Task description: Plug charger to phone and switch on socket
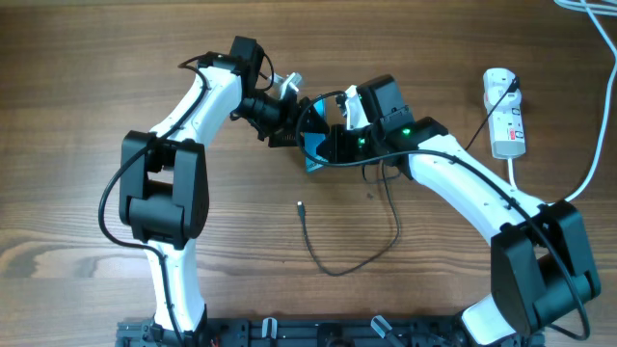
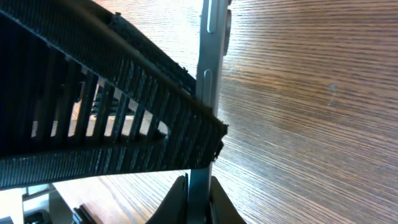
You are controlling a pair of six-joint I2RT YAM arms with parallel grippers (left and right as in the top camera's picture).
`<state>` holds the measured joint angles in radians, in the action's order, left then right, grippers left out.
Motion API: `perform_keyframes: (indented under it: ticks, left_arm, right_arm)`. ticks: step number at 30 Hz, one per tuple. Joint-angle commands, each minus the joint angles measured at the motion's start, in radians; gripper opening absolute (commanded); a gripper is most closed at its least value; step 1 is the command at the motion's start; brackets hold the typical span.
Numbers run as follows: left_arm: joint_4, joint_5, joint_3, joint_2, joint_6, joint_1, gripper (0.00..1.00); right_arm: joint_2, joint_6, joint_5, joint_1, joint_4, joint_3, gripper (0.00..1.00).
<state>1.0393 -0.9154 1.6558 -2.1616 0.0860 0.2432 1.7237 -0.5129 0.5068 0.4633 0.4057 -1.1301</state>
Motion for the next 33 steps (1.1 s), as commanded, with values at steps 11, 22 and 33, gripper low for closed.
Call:
perform_keyframes:
  ticks: [11, 22, 33]
  left_arm:
    - [-0.196, -0.549, 0.007, 0.127, -0.031, -0.12, 0.88]
    - [-0.371, -0.661, 0.007, 0.197, 0.069, -0.135, 0.62]
    - [-0.609, -0.662, 0.007, 0.204, 0.339, -0.119, 0.33]
  right_arm:
    - [-0.02, -0.179, 0.547, -0.172, -0.3, -0.005, 0.04]
    - [-0.02, -0.275, 0.535, -0.155, -0.578, -0.005, 0.04]
    - [-0.02, -0.241, 0.54, -0.148, -0.581, -0.005, 0.04]
